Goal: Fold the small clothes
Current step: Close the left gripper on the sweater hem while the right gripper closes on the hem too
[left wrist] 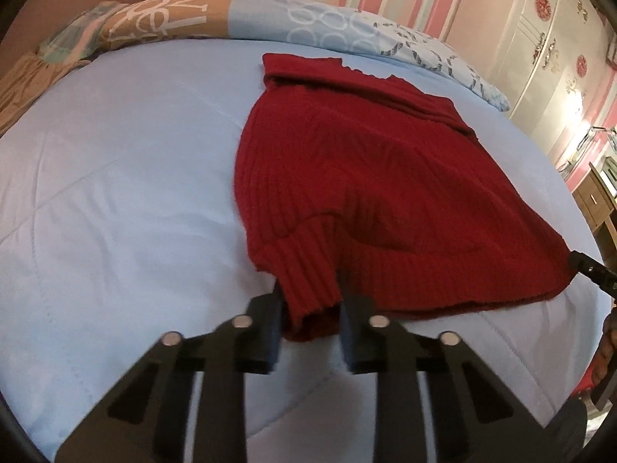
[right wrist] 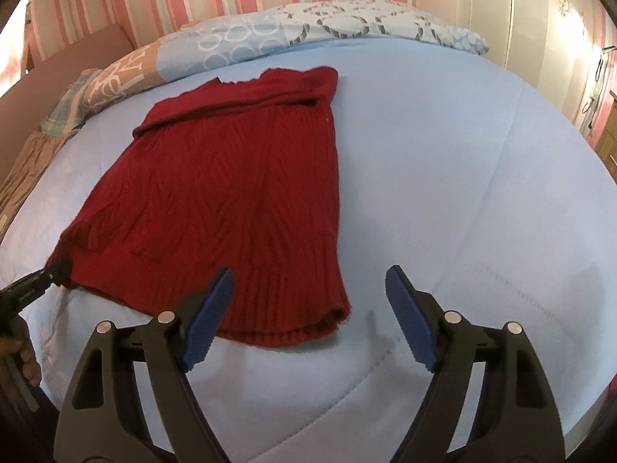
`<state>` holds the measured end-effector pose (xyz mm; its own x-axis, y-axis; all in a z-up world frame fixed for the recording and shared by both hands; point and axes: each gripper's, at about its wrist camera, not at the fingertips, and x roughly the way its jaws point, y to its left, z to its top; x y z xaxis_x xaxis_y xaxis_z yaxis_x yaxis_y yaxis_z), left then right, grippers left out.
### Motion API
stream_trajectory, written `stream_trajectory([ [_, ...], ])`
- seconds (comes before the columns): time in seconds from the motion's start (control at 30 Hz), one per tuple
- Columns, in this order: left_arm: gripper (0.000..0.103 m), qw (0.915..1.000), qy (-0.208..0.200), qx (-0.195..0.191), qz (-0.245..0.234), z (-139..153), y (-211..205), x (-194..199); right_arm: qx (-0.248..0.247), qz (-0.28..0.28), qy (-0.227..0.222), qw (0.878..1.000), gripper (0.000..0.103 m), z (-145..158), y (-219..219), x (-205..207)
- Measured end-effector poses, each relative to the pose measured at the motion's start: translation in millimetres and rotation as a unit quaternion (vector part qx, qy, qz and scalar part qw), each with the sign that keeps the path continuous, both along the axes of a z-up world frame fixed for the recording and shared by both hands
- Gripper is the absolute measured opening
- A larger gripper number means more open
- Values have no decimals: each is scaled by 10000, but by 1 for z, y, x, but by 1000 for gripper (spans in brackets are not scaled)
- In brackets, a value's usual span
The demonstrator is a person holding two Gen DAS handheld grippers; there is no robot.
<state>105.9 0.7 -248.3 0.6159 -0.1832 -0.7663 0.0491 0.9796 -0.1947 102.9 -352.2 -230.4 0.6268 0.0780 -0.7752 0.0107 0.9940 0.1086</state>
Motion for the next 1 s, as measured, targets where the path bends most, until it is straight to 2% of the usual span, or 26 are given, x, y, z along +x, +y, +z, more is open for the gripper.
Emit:
stream_trajectory([
  [0.13,16,10000,-55,-36,36,3,0,-1,190,-159,98,9996,70,-10,-10,1],
  [0.23,15,9999,-95,-38,21,6,0,-1,378,-246,188,9988,61,-16,-17,4],
  [0.3,14,9999,-116,-59,36,8,2,-1,514,-254,258,9980,43,-20,-19,6],
  [0.37,14,9999,-126,-64,41,8,3,-1,632,-232,344,9971,33,-24,-19,7],
  [0.4,13,9999,-130,-55,34,8,3,-1,662,-167,354,9970,22,-25,-16,7],
  [0.47,13,9999,-147,-43,37,9,6,-2,669,-26,353,9971,9,-24,-9,6],
  [0.63,12,9996,-270,69,-10,16,9,-6,462,102,292,9985,8,-18,5,0],
  [1.0,12,9987,-426,286,20,36,19,-23,437,179,39,9989,8,8,7,-22],
])
